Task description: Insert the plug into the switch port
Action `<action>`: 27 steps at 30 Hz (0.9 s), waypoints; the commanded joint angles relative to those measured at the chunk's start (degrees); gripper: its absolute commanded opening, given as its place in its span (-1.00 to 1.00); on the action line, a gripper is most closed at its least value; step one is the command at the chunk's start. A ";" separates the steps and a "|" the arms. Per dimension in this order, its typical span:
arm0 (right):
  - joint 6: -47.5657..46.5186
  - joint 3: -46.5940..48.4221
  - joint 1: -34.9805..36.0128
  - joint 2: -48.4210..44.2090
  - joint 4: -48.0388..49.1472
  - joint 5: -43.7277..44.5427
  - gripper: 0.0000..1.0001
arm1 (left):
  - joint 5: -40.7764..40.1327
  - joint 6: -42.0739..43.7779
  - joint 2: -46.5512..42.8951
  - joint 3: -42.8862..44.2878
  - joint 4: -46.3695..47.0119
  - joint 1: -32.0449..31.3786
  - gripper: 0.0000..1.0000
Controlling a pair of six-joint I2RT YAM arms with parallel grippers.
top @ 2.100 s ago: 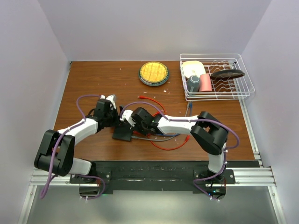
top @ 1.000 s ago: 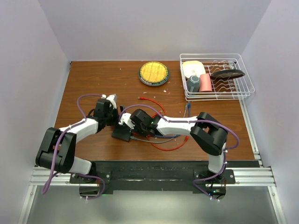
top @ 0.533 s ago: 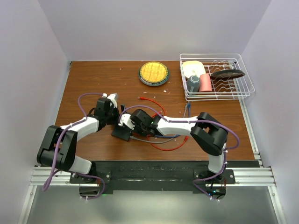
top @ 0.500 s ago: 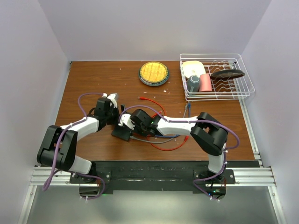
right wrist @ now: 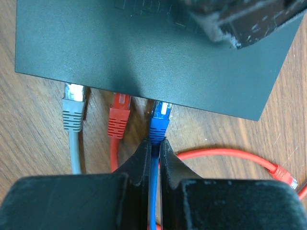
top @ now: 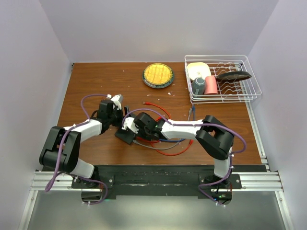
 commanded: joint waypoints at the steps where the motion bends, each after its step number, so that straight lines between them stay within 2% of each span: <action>1: 1.89 2.99 0.90 -1.13 7.50 1.99 -1.00 | 10.23 -0.56 0.76 1.32 3.58 -0.73 0.38; 9: 9.09 0.97 0.46 -2.53 12.42 0.42 -1.00 | 11.11 -1.61 1.20 -0.79 3.40 -0.73 0.26; 17: 11.03 -2.19 0.02 -3.23 21.29 -4.33 -1.00 | 14.01 -3.02 2.35 -2.46 5.07 -0.81 0.14; 27: 12.97 -1.67 -1.12 -4.46 26.40 -3.02 -1.00 | 16.65 -4.25 2.87 -4.13 5.43 -0.90 0.01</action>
